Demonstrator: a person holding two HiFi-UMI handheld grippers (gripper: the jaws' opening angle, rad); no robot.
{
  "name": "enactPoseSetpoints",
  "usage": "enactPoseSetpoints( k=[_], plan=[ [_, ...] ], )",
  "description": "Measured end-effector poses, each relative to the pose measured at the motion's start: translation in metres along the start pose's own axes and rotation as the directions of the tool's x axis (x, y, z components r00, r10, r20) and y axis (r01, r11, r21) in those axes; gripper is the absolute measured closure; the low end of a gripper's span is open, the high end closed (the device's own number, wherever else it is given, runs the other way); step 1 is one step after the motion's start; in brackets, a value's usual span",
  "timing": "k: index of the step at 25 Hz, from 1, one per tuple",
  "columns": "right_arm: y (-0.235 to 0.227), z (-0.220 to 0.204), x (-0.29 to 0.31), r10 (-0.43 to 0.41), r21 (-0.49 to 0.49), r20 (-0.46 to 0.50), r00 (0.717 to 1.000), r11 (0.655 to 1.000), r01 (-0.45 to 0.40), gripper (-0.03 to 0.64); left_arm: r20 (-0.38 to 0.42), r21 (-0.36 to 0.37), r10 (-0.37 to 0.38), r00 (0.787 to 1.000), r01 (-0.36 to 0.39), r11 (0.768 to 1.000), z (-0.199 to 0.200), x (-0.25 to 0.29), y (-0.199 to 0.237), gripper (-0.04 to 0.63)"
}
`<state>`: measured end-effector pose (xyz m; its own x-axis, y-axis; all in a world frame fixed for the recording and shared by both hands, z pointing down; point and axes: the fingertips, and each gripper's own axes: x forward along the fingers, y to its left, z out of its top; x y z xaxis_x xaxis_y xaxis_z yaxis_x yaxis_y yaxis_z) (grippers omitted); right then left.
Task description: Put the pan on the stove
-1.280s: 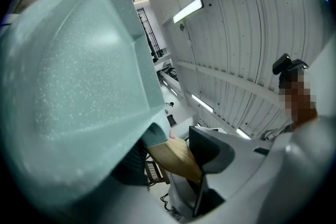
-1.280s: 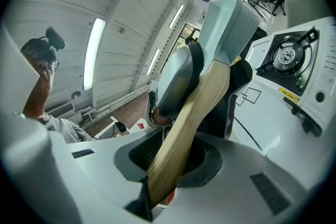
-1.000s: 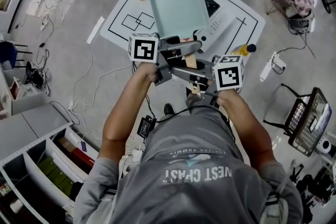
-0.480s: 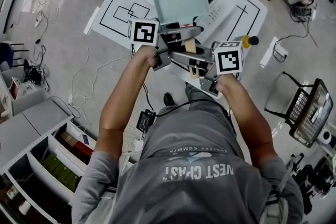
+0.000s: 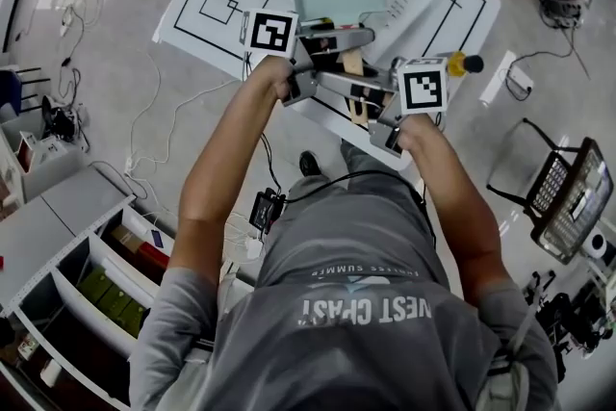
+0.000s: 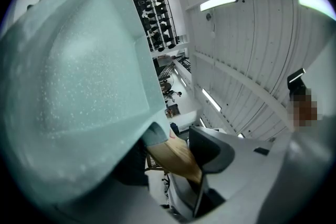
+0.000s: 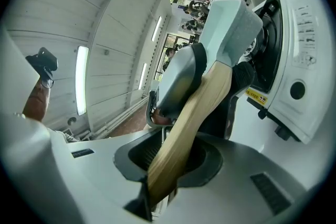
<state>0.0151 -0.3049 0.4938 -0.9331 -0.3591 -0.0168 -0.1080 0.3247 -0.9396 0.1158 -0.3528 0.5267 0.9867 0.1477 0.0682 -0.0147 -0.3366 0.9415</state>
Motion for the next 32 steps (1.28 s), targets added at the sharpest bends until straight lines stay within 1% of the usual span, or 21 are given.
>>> enactPoseSetpoints(
  k=[4, 9, 15, 21, 25, 32],
  plan=[
    [-0.011, 0.0, -0.001, 0.0, 0.025, 0.002, 1.0, 1.0, 0.0, 0.525, -0.007, -0.033, -0.005, 1.0, 0.005, 0.999, -0.001, 0.003, 0.011, 0.373],
    [-0.022, 0.001, 0.0, 0.006, 0.049, 0.012, 1.0, 0.999, -0.006, 0.523, -0.019, -0.05, -0.008, 1.0, 0.007, 0.999, -0.002, 0.004, 0.025, 0.373],
    [-0.031, 0.005, 0.0, 0.011, 0.056, 0.016, 1.0, 0.998, -0.012, 0.517, -0.033, -0.102, 0.022, 0.999, -0.025, 0.994, -0.003, 0.004, 0.039, 0.374],
    [-0.043, 0.008, 0.001, -0.001, 0.057, 0.024, 1.0, 0.998, 0.0, 0.515, -0.046, -0.136, 0.016, 0.999, -0.022, 0.99, -0.001, 0.005, 0.05, 0.379],
    [-0.051, 0.014, 0.0, -0.01, 0.049, 0.037, 0.999, 0.999, 0.008, 0.517, -0.028, -0.137, -0.011, 1.0, 0.007, 0.991, 0.003, 0.003, 0.053, 0.382],
    [-0.071, 0.026, 0.002, -0.018, 0.053, 0.059, 0.998, 0.998, 0.015, 0.532, 0.025, -0.147, -0.021, 0.999, 0.025, 0.989, 0.006, -0.006, 0.056, 0.382]
  ],
)
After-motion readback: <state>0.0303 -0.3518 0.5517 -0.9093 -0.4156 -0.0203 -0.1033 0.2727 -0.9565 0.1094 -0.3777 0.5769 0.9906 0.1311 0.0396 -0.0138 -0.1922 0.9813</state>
